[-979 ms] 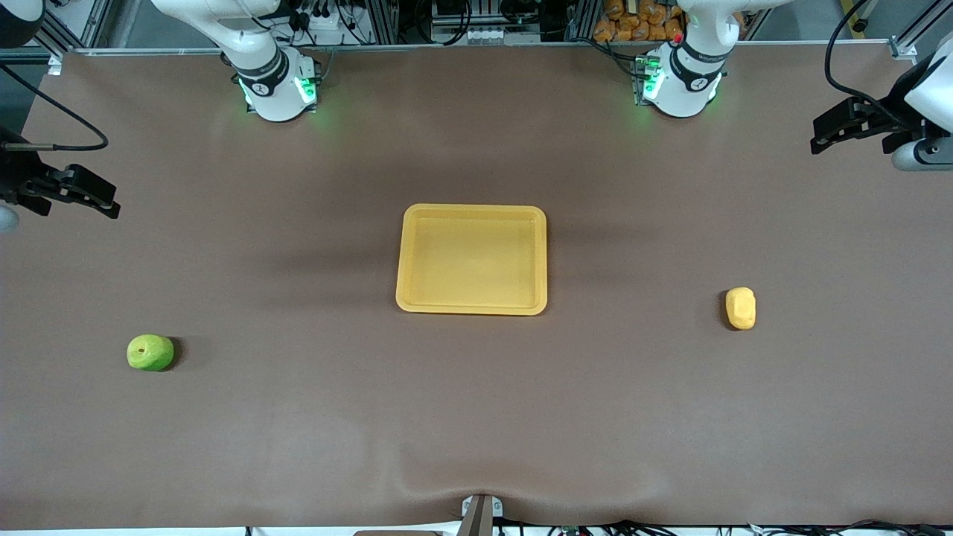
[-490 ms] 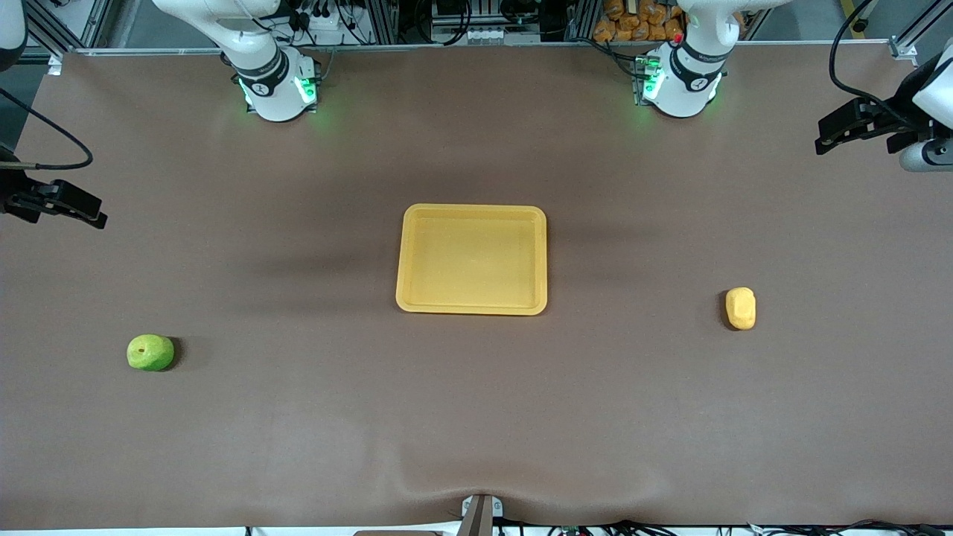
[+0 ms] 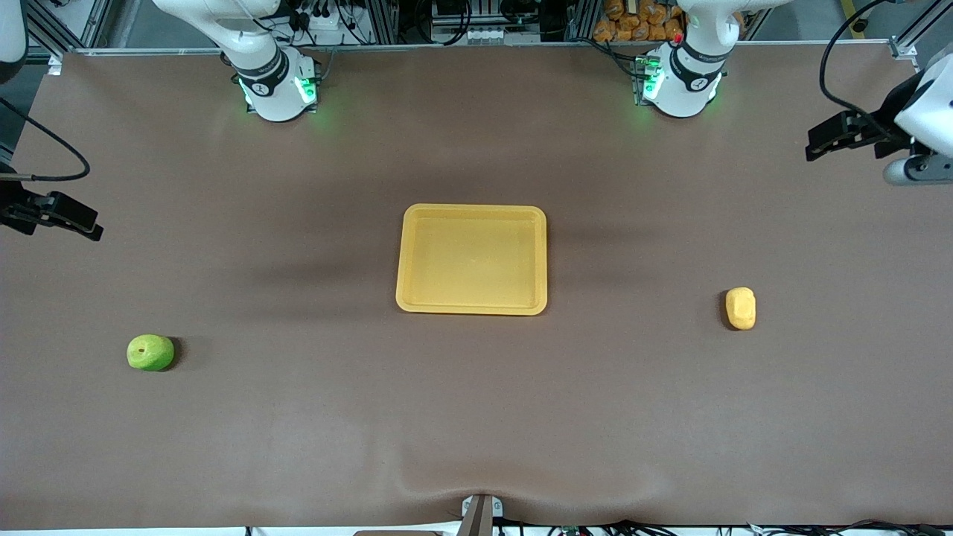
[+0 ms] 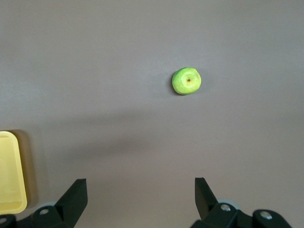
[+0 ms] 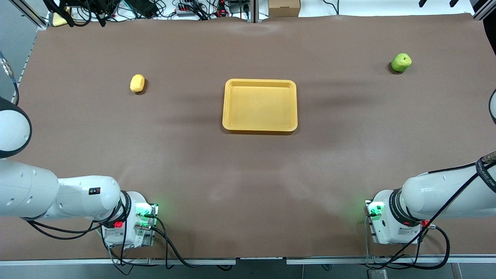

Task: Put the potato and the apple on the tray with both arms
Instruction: 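Lower the left gripper to the potato while the right gripper reaches the apple, then close the left gripper on the potato while the right gripper grips the apple, then carry the potato with the left gripper toward the yellow tray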

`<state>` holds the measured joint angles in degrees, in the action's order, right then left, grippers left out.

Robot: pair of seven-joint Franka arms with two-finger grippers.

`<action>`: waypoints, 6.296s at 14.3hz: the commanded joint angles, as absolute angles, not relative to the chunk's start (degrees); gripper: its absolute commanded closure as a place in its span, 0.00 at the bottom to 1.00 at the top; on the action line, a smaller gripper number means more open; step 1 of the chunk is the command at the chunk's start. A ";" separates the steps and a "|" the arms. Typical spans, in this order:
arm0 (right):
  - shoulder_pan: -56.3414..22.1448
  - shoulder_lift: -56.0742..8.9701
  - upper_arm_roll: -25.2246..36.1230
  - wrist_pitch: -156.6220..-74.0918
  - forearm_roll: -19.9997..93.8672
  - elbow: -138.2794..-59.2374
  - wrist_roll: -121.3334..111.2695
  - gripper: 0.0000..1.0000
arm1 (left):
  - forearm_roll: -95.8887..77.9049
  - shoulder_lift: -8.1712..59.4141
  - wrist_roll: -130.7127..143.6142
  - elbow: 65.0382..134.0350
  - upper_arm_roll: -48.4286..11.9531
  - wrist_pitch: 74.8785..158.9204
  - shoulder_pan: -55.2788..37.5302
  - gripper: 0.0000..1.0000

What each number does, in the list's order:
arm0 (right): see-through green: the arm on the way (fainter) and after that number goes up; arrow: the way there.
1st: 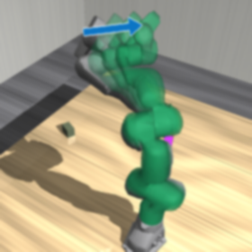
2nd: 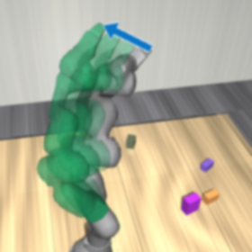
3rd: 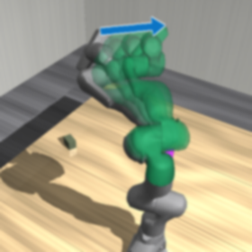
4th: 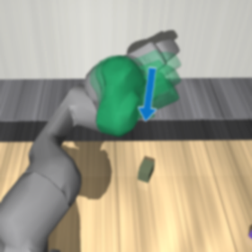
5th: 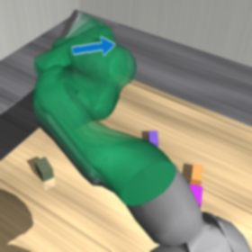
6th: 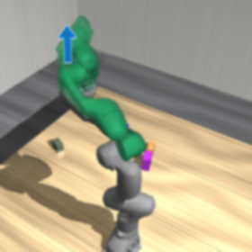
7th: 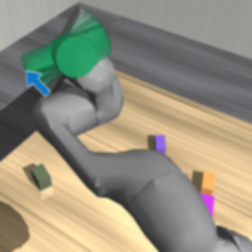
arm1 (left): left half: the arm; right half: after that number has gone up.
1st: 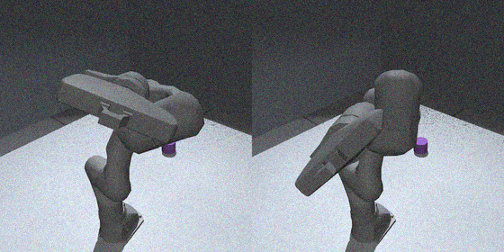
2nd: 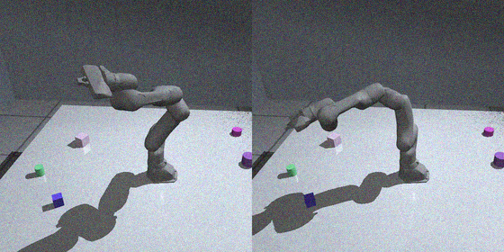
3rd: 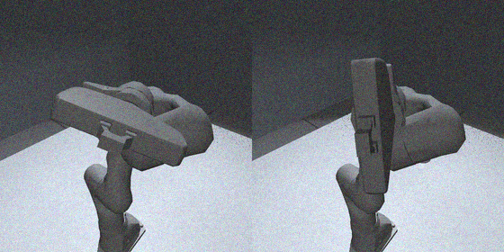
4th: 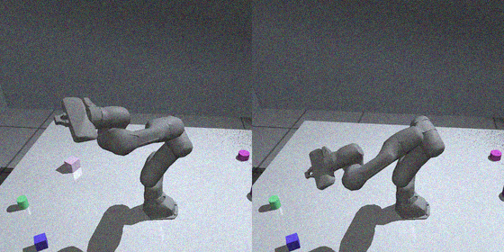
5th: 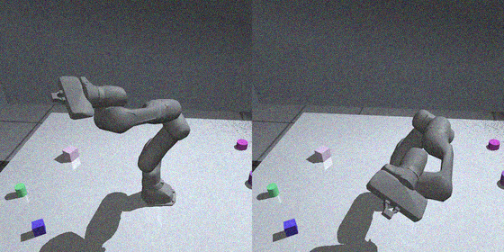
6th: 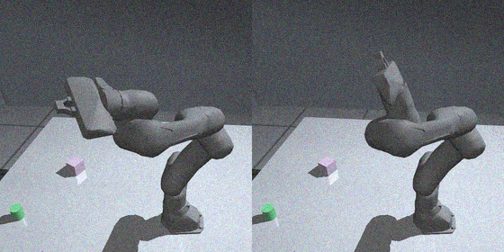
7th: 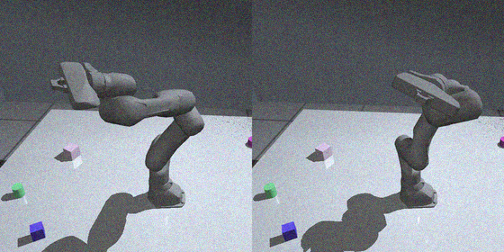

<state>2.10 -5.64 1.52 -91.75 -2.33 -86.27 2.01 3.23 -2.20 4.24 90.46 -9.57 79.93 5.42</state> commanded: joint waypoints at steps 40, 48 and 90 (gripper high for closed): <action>12.83 -37.87 1.14 -124.43 -1.50 -84.73 -6.76 0.00 | 13.71 27.25 5.10 116.72 -9.76 148.45 13.80 0.00; 13.27 -40.87 0.97 -127.35 -1.23 -85.34 -8.61 0.00 | 13.71 27.07 4.92 117.68 -9.76 148.18 13.62 0.15; 8.88 -30.86 0.62 -100.03 5.01 -82.17 -16.09 1.00 | 14.68 29.78 41.57 102.14 -32.96 127.62 -7.20 0.94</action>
